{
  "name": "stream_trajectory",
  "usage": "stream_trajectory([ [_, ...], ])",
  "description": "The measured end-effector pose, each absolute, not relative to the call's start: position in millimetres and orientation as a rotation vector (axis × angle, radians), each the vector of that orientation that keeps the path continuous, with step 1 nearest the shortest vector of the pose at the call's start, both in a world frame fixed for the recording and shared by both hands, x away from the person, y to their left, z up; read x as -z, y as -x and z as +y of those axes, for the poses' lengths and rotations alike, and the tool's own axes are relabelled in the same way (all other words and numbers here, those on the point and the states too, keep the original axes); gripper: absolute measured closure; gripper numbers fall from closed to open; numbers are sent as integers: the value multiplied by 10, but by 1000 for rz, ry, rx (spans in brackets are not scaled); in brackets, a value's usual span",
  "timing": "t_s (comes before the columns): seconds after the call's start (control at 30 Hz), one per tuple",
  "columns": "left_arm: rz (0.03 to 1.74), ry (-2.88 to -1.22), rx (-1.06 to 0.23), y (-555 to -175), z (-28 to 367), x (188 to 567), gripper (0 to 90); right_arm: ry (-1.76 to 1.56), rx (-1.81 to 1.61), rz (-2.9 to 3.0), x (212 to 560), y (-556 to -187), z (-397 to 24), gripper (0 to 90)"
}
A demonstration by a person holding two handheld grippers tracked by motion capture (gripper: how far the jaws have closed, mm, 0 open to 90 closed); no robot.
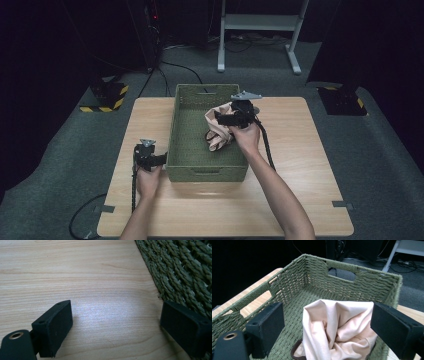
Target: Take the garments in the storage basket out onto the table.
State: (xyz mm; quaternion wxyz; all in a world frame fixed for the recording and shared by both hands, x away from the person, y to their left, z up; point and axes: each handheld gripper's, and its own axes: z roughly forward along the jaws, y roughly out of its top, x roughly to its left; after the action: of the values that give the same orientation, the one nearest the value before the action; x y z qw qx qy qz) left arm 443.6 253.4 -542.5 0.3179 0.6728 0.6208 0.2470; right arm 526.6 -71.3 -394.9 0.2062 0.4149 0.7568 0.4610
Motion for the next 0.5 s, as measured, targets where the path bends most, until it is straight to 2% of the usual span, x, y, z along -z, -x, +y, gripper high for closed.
stream_trajectory([
  [0.5,1632,-1766,-647,-4436,2537,5426,114,-1163,-1213,2163,4029,-5324,-454,115],
])
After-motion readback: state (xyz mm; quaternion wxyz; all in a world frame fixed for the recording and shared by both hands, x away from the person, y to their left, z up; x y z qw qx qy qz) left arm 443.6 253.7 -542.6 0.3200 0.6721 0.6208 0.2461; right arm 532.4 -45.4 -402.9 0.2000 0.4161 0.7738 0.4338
